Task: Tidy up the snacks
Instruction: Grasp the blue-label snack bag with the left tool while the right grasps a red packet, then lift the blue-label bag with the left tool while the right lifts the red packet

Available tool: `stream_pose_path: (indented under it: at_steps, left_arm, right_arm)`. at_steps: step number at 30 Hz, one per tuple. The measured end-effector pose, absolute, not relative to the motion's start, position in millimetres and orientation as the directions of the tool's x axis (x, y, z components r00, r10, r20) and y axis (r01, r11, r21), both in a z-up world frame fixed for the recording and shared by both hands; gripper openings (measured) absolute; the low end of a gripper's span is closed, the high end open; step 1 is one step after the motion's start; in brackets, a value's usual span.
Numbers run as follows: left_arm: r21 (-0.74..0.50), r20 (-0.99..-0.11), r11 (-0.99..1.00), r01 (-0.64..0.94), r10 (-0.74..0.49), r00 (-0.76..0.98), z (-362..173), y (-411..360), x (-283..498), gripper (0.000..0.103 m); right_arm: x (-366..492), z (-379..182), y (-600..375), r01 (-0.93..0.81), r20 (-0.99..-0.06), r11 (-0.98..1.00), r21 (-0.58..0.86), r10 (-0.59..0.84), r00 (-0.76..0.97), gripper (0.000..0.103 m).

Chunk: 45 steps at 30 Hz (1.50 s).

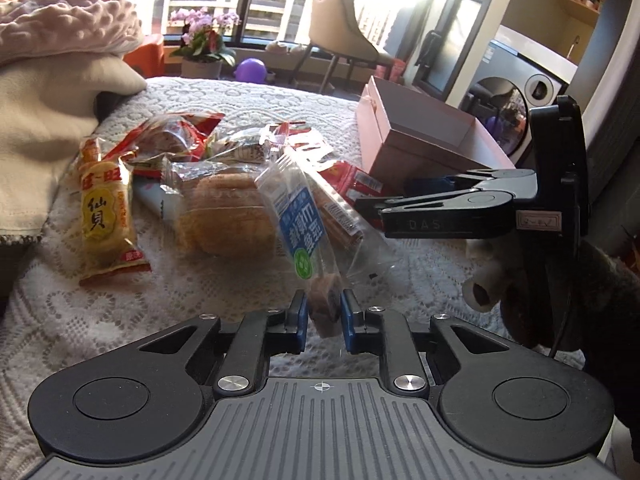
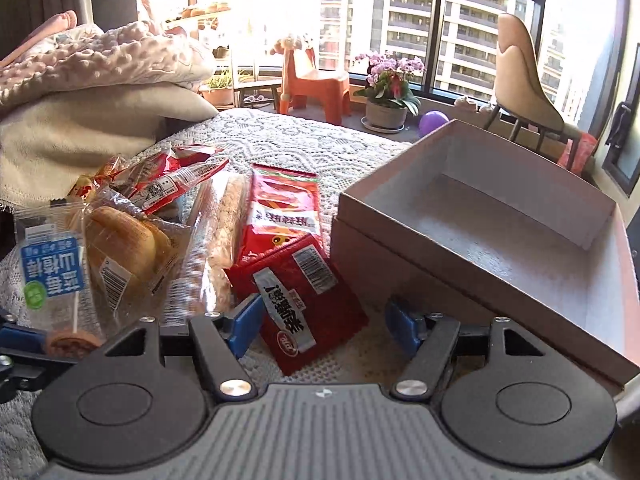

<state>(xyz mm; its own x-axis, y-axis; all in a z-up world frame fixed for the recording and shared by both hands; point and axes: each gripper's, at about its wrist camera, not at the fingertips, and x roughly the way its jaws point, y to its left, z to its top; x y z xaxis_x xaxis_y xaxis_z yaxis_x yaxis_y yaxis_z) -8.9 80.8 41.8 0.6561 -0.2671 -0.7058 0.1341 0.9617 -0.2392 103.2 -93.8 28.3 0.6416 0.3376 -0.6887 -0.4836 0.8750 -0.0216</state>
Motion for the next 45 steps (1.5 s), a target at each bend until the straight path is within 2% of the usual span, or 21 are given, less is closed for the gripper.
stream_pose_path:
  at_steps: [5, 7, 8, 11, 12, 13, 16, 19, 21, 23, 25, 27, 30, 34, 35, 38, 41, 45]
  left_arm:
    - [-0.311, -0.691, 0.946, 0.091, -0.291, 0.662, 35.1, 92.1, -7.1, 0.026]
    - [-0.314, -0.69, 0.946, 0.077, -0.283, 0.666, 32.2, 92.5, -4.8, 0.029]
    - [-0.312, -0.692, 0.947, 0.07, -0.278, 0.667, 30.8, 92.0, -2.8, 0.03]
    - [-0.314, -0.692, 0.948, 0.048, -0.264, 0.672, 26.9, 91.3, 2.2, 0.036]
    - [-0.314, -0.688, 0.948, 0.045, -0.26, 0.677, 25.8, 90.2, 4.4, 0.038]
    - [-0.311, -0.683, 0.949, 0.049, -0.259, 0.683, 24.3, 88.3, 6.7, 0.04]
    - [-0.295, -0.69, 0.953, 0.068, -0.262, 0.675, 17.6, 78.8, 13.0, 0.039]
    - [-0.248, -0.687, 0.964, 0.093, -0.243, 0.685, 17.3, 70.1, 10.9, 0.038]
    - [-0.255, -0.683, 0.962, 0.094, -0.248, 0.687, 18.5, 71.7, 7.3, 0.036]
    - [-0.282, -0.667, 0.954, 0.097, -0.268, 0.695, 21.1, 79.0, 1.7, 0.028]
    - [-0.296, -0.659, 0.951, 0.087, -0.269, 0.703, 24.1, 86.8, -3.6, 0.023]
    - [-0.296, -0.657, 0.952, 0.076, -0.26, 0.708, 26.3, 93.2, -7.3, 0.023]
    - [-0.301, -0.658, 0.951, 0.064, -0.256, 0.708, 26.1, 99.7, -9.6, 0.022]
    - [-0.321, -0.653, 0.945, 0.057, -0.264, 0.71, 22.4, 101.6, -8.8, 0.022]
    - [-0.327, -0.651, 0.944, 0.056, -0.268, 0.71, 21.4, 102.4, -8.7, 0.022]
    - [-0.315, -0.666, 0.947, 0.058, -0.264, 0.698, 17.0, 101.2, -6.1, 0.025]
    - [-0.292, -0.667, 0.954, 0.067, -0.254, 0.7, 15.7, 97.1, -7.1, 0.027]
    - [-0.314, -0.635, 0.947, 0.066, -0.261, 0.728, 23.5, 98.1, -13.2, 0.021]
  right_arm:
    - [114.3, 22.6, -85.1, -0.497, -0.703, 0.867, 0.024, 0.368, 0.608, 0.068]
    - [112.0, 22.6, -81.9, -0.5, -0.71, 0.866, 0.011, 0.359, 0.606, 0.064]
    - [109.3, 23.3, -81.5, -0.504, -0.713, 0.864, -0.004, 0.351, 0.607, 0.06]
    - [98.3, 34.2, -89.5, -0.486, -0.693, 0.873, -0.038, 0.327, 0.642, 0.031]
    - [96.0, 38.4, -93.7, -0.483, -0.695, 0.875, -0.033, 0.327, 0.64, 0.013]
    - [94.9, 42.1, -98.7, -0.485, -0.706, 0.874, -0.012, 0.337, 0.623, 0.007]
    - [89.3, 46.6, -112.1, -0.487, -0.72, 0.873, 0.025, 0.354, 0.597, 0.006]
    - [83.8, 42.7, -113.1, -0.507, -0.711, 0.862, -0.021, 0.344, 0.614, 0.011]
    - [85.6, 38.7, -108.3, -0.527, -0.714, 0.849, -0.033, 0.349, 0.607, 0.033]
    - [92.4, 33.7, -102.8, -0.537, -0.716, 0.844, -0.012, 0.367, 0.593, 0.05]
    - [102.9, 27.6, -96.6, -0.529, -0.722, 0.849, 0.015, 0.375, 0.581, 0.056]
    - [112.6, 23.9, -90.9, -0.523, -0.719, 0.849, 0.067, 0.405, 0.565, 0.065]
    - [117.1, 20.0, -75.8, -0.531, -0.726, 0.844, 0.066, 0.406, 0.554, 0.071]
    - [108.3, 18.3, -60.5, -0.548, -0.727, 0.836, -0.018, 0.365, 0.582, 0.071]
    - [106.4, 20.0, -60.7, -0.551, -0.732, 0.834, -0.019, 0.364, 0.576, 0.061]
    - [95.2, 32.6, -69.3, -0.546, -0.736, 0.838, -0.014, 0.361, 0.573, 0.051]
    - [74.7, 49.9, -82.5, -0.553, -0.704, 0.833, -0.015, 0.384, 0.597, 0.049]
    - [50.0, 70.5, -111.2, -0.539, -0.683, 0.843, 0.007, 0.398, 0.613, 0.049]
